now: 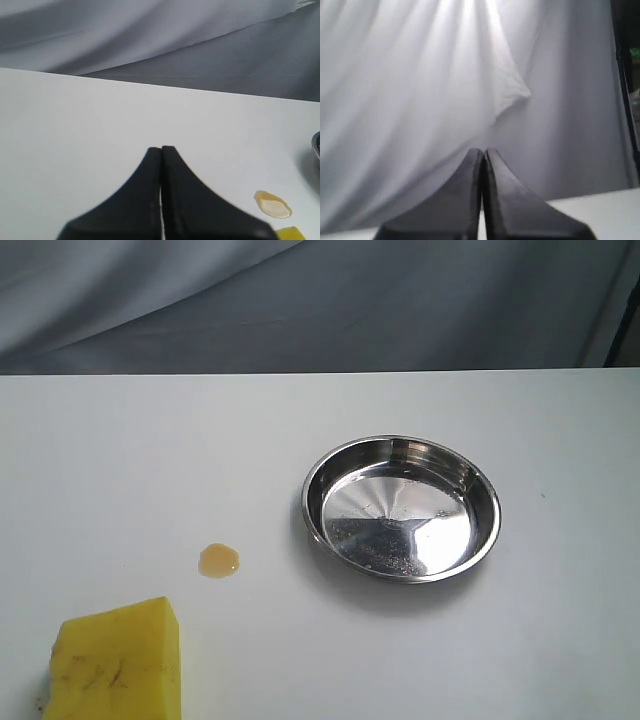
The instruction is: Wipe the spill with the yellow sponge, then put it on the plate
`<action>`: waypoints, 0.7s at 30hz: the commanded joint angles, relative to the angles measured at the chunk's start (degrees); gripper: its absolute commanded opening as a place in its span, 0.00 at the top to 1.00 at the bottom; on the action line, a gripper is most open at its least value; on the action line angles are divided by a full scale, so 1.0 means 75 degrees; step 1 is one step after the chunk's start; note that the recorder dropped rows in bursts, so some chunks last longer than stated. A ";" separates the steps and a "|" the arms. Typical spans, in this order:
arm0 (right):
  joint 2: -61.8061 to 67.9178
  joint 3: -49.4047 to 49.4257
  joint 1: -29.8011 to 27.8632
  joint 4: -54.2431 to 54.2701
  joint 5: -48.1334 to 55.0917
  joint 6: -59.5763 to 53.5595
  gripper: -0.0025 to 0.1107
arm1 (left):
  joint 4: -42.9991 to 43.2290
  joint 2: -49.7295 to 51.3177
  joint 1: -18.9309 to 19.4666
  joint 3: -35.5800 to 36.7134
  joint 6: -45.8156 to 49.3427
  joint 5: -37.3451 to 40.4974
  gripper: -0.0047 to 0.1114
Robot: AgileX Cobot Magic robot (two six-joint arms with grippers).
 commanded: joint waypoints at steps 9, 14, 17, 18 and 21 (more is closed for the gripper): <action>0.1421 -0.2975 -0.0003 0.0789 0.3464 -0.0258 0.98 | -0.0043 -0.0017 0.0027 0.0037 -0.0006 -0.0086 0.96; 0.3669 -0.4647 0.0840 0.2766 0.5572 -0.4122 0.98 | -0.0043 -0.0017 0.0027 0.0037 -0.0006 -0.0086 0.96; 0.5096 -0.5174 0.1915 0.4348 0.6288 -0.6238 0.98 | -0.0043 -0.0017 0.0027 0.0037 -0.0006 -0.0086 0.96; 0.5435 -0.5314 0.2144 0.4415 0.6508 -0.6438 0.98 | -0.0043 -0.0017 0.0027 0.0037 -0.0006 -0.0086 0.96; 0.7086 -0.6189 0.3227 0.4415 0.7330 -0.6541 0.98 | -0.0043 -0.0017 0.0027 0.0037 -0.0006 -0.0086 0.96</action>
